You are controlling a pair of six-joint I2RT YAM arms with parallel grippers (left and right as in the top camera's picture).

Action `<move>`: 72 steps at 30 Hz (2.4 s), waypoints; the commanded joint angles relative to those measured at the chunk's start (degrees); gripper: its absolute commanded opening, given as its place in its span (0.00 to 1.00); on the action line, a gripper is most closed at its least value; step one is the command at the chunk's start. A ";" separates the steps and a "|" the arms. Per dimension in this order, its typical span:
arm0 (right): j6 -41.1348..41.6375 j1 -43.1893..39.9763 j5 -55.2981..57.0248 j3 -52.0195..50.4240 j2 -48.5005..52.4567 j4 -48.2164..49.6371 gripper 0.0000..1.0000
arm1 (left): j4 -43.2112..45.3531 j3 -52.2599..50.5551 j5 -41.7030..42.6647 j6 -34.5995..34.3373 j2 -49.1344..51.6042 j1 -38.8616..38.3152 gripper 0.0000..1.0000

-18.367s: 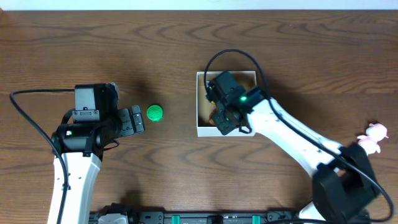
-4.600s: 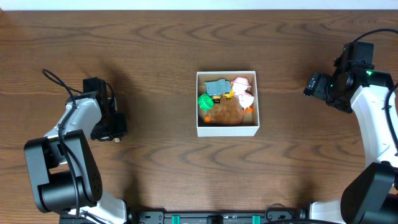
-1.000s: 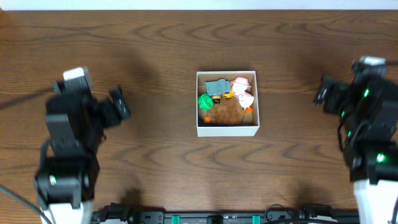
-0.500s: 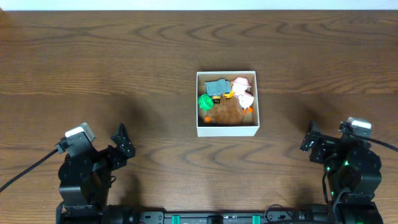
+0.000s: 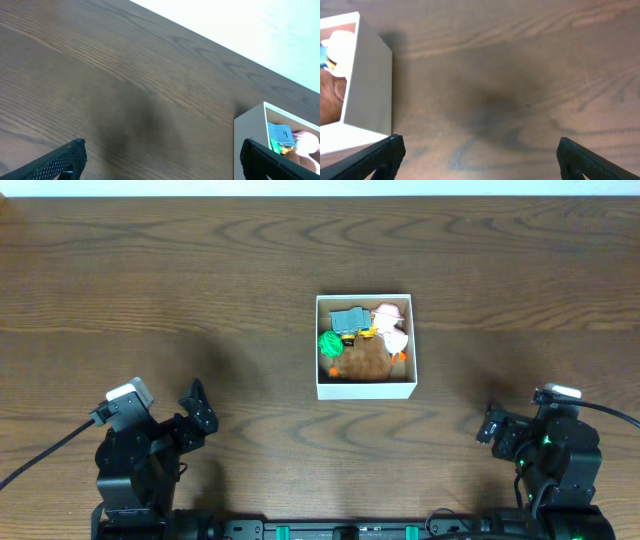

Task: Pack container

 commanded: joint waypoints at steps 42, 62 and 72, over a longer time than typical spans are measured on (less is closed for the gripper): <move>-8.87 5.42 -4.61 -32.17 -23.26 43.93 0.99 | 0.04 0.00 -0.28 -0.72 -0.15 0.24 0.98; -8.87 5.42 -4.61 -32.17 -23.26 43.93 0.99 | 0.04 0.00 -0.28 -0.72 -0.13 0.24 0.98; -8.87 5.42 -4.63 -32.17 -23.26 43.93 0.99 | -3.39 -0.17 -0.57 1.07 -0.15 0.26 0.98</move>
